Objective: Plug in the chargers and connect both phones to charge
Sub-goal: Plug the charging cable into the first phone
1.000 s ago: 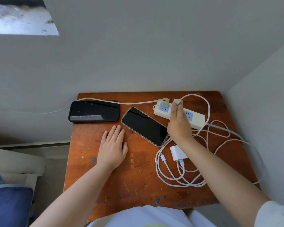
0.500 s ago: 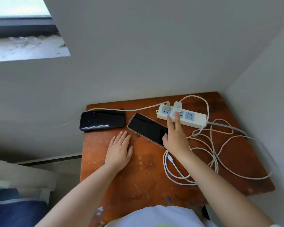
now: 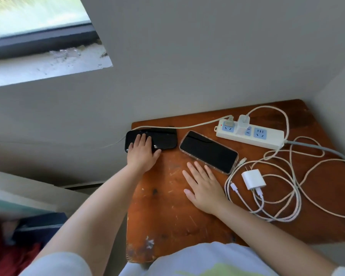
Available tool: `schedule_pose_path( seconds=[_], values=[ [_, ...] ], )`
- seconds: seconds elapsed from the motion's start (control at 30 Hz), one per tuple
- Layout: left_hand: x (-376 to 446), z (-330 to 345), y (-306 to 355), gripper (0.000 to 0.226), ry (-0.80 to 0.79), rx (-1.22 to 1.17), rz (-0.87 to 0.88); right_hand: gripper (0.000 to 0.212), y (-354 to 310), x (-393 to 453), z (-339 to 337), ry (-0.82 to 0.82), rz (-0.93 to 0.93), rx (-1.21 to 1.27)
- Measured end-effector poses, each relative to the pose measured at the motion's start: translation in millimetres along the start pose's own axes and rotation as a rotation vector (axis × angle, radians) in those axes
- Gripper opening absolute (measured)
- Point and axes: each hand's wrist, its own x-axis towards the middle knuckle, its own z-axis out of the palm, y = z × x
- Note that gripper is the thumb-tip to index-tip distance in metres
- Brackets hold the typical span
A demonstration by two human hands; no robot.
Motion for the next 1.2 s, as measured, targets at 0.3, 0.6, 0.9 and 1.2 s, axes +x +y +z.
schedule_pose_path(
  seconds=[0.3,0.6,0.9,1.2],
  values=[
    [43,-20,-5,0.092,-0.149,0.124,0.148,0.054,-4,0,-17,-0.041,0.046,-0.049],
    [-20,10,24,0.083,0.029,0.193,-0.066,0.052,4,3,-5,0.031,-0.011,0.127],
    [-89,21,40,0.094,-0.059,0.175,-0.139,0.036,15,-14,-16,0.074,-0.001,0.303],
    [-106,19,48,0.071,-0.055,0.130,-0.051,0.021,57,-80,-61,0.217,0.327,0.334]
  ],
)
